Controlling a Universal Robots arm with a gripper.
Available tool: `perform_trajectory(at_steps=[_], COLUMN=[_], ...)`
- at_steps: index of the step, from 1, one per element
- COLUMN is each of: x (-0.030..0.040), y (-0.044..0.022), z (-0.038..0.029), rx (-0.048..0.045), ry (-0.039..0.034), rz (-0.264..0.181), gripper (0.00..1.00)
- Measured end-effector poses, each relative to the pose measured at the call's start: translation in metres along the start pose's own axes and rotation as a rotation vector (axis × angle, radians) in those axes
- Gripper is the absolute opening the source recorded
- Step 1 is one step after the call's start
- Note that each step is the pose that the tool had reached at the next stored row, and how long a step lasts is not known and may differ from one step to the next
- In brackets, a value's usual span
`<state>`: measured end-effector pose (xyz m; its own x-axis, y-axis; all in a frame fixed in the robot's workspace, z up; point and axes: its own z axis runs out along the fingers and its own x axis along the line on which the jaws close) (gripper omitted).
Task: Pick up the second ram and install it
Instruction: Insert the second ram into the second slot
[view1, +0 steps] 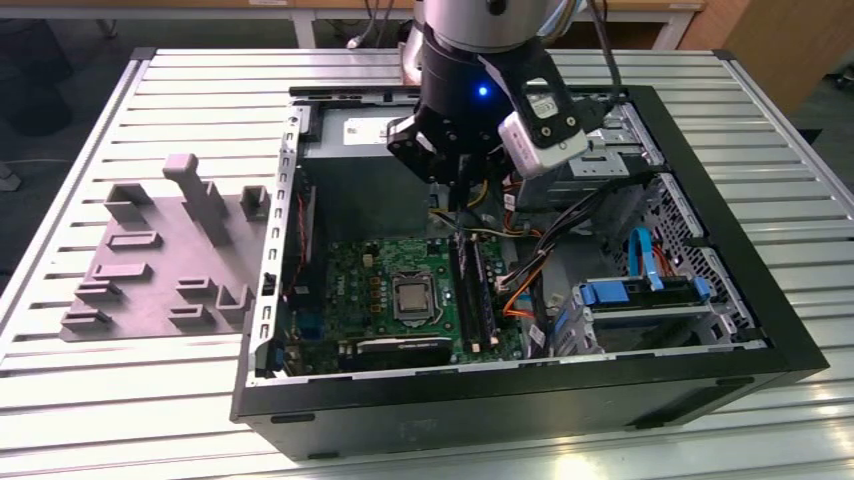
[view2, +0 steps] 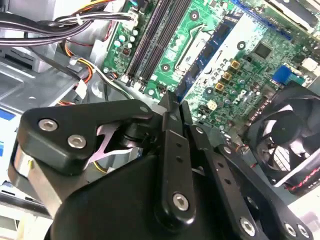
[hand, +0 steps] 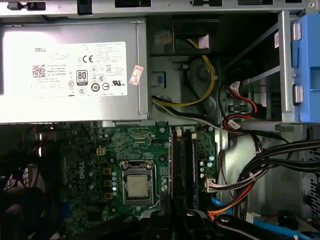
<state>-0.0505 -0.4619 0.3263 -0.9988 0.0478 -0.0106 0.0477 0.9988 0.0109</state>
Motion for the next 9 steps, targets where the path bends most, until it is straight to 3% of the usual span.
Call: perform_trajectory(at_steps=[4,9], x=[-0.0001,-0.0001], y=[0.0001,0.0001], z=[-0.0065,-0.0066], rx=[-0.0002,-0.0004], ry=[-0.0001,-0.0001], rz=[0.0,0.0], gripper=[0.14,0.14])
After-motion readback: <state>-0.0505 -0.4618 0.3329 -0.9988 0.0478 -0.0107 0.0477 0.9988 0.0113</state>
